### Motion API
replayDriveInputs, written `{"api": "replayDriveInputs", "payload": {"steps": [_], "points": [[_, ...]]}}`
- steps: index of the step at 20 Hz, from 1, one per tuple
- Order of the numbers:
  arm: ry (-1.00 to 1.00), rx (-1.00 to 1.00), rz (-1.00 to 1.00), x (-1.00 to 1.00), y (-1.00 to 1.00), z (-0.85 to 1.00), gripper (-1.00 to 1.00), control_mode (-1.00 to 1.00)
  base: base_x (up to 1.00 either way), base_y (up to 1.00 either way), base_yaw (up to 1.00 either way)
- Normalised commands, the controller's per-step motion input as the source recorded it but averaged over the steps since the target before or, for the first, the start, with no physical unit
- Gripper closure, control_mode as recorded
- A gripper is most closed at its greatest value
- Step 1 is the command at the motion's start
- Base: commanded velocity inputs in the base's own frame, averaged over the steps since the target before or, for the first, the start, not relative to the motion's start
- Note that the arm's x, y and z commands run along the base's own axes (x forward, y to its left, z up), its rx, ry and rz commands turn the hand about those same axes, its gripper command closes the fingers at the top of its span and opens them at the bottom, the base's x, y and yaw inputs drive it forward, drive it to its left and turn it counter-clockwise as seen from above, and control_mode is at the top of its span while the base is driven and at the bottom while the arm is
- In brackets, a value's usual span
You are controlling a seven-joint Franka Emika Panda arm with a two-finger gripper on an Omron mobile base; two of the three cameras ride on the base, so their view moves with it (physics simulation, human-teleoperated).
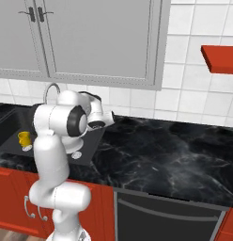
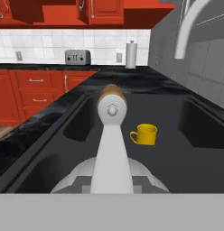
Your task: Open the cabinet, pick the kettle from the cabinet, and place it in the sink.
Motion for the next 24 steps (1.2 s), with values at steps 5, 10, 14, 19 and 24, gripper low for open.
{"api": "replayDriveInputs", "payload": {"steps": [5, 10, 14, 19, 24], "points": [[0.01, 0.0, 0.03, 0.3, 0.06, -0.21, 1.0, -1.0, 0.0, 0.0, 0.0], [0.0, 0.0, 0.03, 0.26, 0.03, -0.25, 1.0, -1.0, 0.0, 0.0, 0.0], [0.0, 0.0, 0.01, 0.22, 0.0, -0.26, 1.0, -1.0, 0.0, 0.0, 0.0], [0.0, 0.0, 0.0, 0.22, 0.0, -0.25, 1.0, -1.0, 0.0, 0.0, 0.0], [0.0, 0.0, 0.0, 0.21, 0.0, -0.28, 1.0, -1.0, 0.0, 0.0, 0.0]]}}
